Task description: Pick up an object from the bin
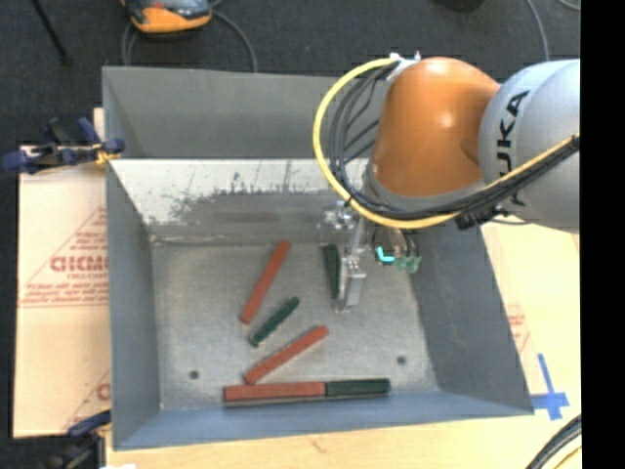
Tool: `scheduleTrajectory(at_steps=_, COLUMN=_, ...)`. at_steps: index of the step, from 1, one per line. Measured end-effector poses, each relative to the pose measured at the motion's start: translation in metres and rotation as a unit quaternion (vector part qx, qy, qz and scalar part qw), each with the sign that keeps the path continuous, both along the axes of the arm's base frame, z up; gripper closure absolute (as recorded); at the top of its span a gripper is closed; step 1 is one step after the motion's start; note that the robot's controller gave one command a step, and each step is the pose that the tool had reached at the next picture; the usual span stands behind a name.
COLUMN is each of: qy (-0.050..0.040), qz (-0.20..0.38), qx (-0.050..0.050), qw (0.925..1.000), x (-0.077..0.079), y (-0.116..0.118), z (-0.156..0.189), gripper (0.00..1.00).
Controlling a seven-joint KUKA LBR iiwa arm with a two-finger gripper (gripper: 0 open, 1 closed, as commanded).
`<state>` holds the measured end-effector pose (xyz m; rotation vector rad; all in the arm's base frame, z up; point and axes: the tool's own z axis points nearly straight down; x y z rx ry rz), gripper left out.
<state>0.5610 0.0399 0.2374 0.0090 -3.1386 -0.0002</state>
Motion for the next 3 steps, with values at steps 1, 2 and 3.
scheduleTrajectory(at_steps=1, qy=-0.0037, qz=0.000, qx=0.000, qw=1.0000, x=0.001, y=0.000, z=0.004, gripper=0.00)
scheduleTrajectory(at_steps=2, qy=-0.0068, qz=0.027, qx=0.000, qw=0.9996, x=-0.007, y=-0.006, z=-0.029, gripper=0.00)
scheduleTrajectory(at_steps=3, qy=-0.0052, qz=0.065, qx=0.000, qw=0.9979, x=-0.031, y=-0.006, z=-0.104, gripper=0.00)
